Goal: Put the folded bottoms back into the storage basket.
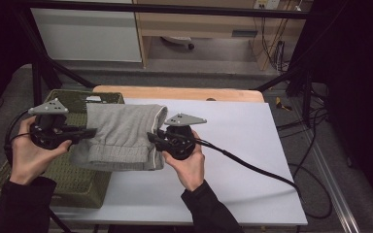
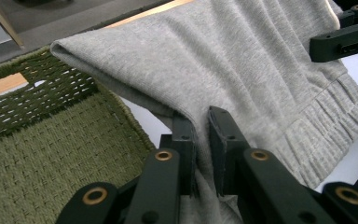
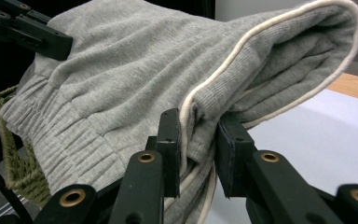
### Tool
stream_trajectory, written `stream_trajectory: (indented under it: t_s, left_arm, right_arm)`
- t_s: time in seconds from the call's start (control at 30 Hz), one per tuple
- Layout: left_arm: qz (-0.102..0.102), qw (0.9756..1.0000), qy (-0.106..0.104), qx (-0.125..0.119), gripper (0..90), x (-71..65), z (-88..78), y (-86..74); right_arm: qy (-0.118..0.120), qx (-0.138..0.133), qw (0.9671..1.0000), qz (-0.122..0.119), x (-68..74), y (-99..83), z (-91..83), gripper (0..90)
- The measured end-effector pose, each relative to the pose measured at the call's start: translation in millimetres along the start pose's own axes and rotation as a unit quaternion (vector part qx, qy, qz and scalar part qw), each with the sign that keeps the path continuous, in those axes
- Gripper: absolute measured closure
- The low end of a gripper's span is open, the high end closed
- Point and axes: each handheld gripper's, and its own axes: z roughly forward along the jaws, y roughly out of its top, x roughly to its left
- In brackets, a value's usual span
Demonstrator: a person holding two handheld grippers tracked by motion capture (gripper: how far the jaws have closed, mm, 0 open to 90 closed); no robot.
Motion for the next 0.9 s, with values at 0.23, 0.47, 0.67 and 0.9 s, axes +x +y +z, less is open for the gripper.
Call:
stream_trajectory:
  t_s: [0.23,0.47,0.67,0.9]
  left_arm:
    - [0.0,1.0,0.002,-0.002,81.2,4.7,-7.1,-2.2]
    - [-0.003,0.9999,0.009,-0.003,81.2,10.2,-13.7,-4.5]
    - [-0.004,0.9999,0.013,-0.004,81.2,14.5,-19.7,-6.4]
    - [-0.006,0.9998,0.019,-0.004,81.2,22.3,-25.7,-8.7]
  right_arm:
    - [0.005,-0.001,1.0,-0.002,5.9,4.2,6.4,73.6]
    - [0.008,-0.002,1.0,-0.006,11.9,8.8,11.3,73.6]
    - [0.011,-0.003,0.9999,-0.009,17.6,12.1,17.5,73.6]
    - [0.015,-0.008,0.9998,-0.009,22.3,15.4,23.5,73.6]
